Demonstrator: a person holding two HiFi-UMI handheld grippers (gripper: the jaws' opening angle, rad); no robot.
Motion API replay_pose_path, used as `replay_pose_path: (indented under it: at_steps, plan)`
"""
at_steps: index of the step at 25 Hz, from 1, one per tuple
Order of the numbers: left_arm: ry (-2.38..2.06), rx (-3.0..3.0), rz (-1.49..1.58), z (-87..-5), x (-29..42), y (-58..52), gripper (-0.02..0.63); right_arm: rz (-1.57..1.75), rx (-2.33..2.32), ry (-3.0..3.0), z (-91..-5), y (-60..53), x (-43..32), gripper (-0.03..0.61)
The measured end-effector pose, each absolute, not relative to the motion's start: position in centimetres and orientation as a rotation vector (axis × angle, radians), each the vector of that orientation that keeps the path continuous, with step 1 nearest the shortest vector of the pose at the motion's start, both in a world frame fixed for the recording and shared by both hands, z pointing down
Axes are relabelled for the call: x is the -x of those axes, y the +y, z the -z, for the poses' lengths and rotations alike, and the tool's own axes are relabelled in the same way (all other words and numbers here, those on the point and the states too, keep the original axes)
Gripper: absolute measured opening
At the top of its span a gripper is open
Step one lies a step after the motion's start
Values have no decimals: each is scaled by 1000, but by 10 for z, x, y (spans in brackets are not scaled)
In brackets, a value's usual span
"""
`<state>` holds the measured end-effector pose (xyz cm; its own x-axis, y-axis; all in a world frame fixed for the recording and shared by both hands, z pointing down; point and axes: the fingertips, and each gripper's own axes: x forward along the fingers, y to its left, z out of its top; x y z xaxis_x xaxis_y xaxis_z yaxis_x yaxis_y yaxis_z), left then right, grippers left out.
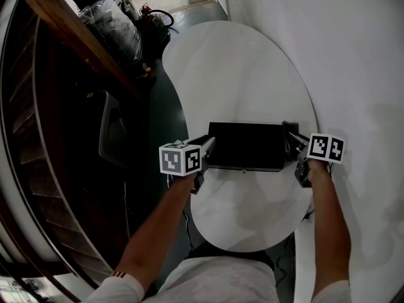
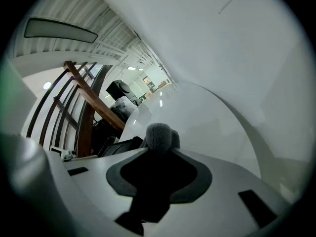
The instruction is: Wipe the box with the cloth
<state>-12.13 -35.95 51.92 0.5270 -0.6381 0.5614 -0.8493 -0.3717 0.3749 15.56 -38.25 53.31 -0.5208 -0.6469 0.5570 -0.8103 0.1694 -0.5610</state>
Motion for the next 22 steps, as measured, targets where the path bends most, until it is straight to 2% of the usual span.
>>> replay_pose_path:
  at_steps: [22]
  plan:
    - [-1199,-2135,-422,-516,123,-364,107,-1286,-1411,-2229,-533,-279,-146,100]
